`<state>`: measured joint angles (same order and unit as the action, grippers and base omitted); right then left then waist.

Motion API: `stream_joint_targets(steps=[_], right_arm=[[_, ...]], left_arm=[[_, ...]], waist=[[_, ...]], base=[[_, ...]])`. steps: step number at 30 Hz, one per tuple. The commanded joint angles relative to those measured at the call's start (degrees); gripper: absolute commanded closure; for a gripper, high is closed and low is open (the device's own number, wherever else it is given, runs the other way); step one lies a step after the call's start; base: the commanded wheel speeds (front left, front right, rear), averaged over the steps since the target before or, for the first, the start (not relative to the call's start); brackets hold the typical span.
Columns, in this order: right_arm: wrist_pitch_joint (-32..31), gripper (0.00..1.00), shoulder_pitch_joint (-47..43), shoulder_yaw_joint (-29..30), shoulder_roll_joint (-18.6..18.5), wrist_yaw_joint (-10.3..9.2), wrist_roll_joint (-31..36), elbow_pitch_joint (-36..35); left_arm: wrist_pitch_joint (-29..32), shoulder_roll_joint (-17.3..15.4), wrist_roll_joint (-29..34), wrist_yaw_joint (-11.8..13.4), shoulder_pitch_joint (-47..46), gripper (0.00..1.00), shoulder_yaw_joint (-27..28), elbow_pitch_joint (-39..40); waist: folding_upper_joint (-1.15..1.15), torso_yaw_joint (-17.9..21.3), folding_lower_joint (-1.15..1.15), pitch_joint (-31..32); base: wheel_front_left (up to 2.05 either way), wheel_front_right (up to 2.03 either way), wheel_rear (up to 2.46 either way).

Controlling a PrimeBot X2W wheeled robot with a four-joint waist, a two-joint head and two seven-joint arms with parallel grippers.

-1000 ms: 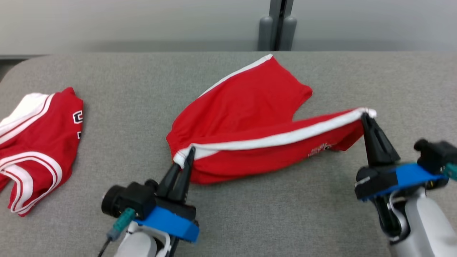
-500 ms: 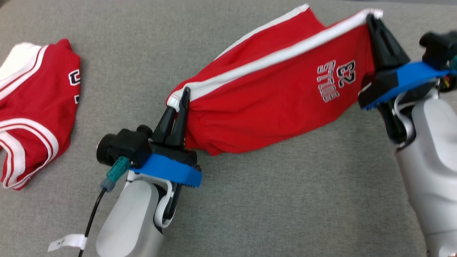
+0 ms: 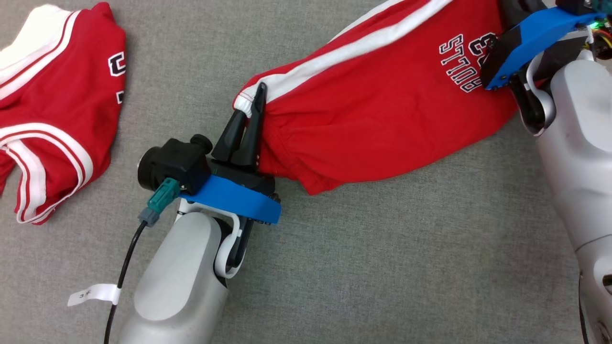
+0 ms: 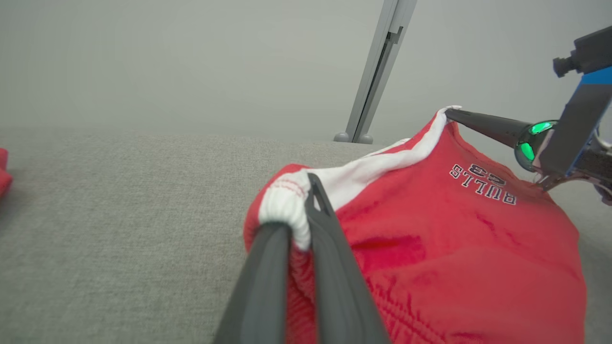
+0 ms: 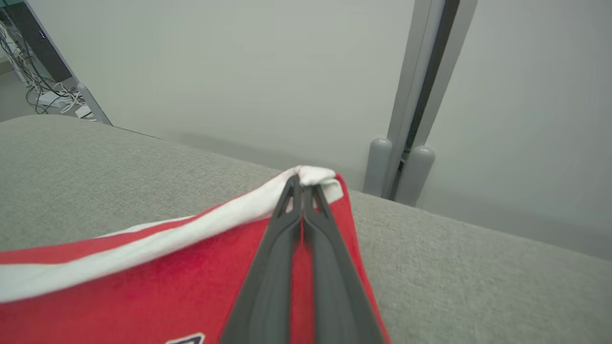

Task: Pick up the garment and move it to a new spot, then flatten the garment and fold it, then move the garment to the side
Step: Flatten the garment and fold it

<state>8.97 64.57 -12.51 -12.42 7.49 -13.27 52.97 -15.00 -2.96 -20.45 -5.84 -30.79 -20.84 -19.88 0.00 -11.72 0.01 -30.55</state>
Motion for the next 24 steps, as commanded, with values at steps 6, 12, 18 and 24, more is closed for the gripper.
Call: stream_joint_targets(steps=[6,12,18,24], right_arm=[[2.3,0.00,3.3,-1.6,1.4,0.01,-0.4,7.1],[4.5,0.00,2.2,-5.0,1.0,0.01,-1.5,9.5],[5.6,0.00,-1.2,-8.5,-1.6,0.01,-4.0,9.6],[6.1,0.00,-4.3,-8.9,-4.8,0.01,-6.4,10.4]], left_arm=[[-0.3,0.1,-2.0,1.4,-1.3,0.56,-1.1,-1.3],[-0.3,0.1,-2.1,2.5,0.8,0.00,-2.0,-1.0],[-0.3,0.1,0.2,3.2,5.0,0.00,-1.5,1.4],[-0.3,0.1,3.4,3.4,9.8,0.00,1.6,4.9]], waist=[[0.00,-0.4,-0.01,-0.2],[0.00,-0.1,-0.01,1.5],[0.00,-0.1,-0.01,4.0],[0.00,-0.5,-0.01,6.0]], base=[[0.00,0.00,0.00],[0.00,0.00,0.00],[0.00,0.00,0.00],[0.00,0.00,0.00]])
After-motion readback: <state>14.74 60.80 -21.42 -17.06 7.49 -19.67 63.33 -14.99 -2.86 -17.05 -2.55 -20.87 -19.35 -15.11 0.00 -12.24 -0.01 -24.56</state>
